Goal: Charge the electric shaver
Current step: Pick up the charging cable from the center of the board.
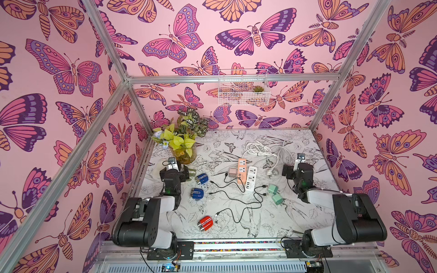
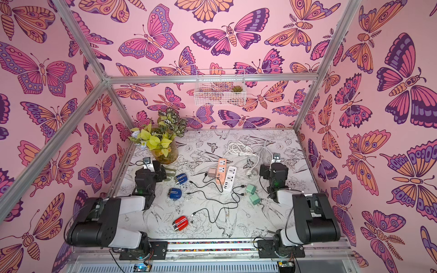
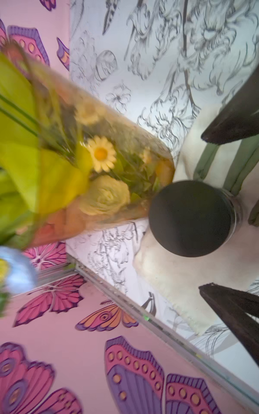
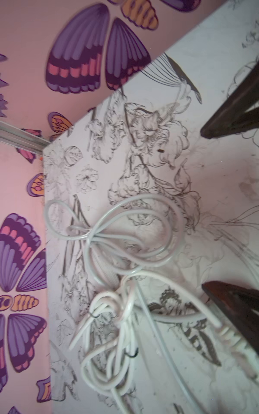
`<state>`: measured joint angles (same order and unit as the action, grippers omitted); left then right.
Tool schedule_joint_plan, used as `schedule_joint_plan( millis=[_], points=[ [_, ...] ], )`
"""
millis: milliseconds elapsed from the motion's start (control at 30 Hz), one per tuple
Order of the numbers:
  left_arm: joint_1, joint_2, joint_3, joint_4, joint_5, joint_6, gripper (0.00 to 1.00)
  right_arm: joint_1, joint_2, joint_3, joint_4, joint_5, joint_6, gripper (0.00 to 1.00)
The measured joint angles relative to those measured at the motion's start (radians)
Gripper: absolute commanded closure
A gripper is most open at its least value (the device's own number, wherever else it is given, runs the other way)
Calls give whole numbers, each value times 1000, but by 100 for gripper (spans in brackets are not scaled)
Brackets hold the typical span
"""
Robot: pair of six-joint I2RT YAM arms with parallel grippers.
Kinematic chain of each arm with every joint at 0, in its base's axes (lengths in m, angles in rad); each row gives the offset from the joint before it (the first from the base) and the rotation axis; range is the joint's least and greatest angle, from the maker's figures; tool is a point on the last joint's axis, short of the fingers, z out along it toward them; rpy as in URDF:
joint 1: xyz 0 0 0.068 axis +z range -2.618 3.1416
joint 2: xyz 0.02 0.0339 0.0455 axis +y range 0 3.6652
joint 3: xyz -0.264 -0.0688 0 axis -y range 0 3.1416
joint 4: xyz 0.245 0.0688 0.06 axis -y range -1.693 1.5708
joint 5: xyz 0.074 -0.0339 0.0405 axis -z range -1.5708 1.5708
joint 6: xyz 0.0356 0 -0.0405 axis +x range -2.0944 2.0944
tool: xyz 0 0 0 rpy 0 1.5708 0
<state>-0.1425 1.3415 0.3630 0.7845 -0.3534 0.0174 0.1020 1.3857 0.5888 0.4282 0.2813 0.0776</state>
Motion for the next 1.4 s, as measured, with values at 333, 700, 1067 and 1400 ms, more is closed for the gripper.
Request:
schedule_joint_plan(
  millis=[333,700,1067,1400],
  points=[
    [-151,-412,476,-699,-77,-476,1,-18,-140,705,-693,-68,530,50],
    [-313,-279,671,-1266,132,-855,1,296,27,651,-1155,-265,701,64],
    [-330,-222,587,-1315,323,-1020,6,549,496,964,-1186,-432,490,74],
    [-301,-273,492,-1335,370,-1061,19,644,755,1204,-1252,-406,548,73]
  ],
)
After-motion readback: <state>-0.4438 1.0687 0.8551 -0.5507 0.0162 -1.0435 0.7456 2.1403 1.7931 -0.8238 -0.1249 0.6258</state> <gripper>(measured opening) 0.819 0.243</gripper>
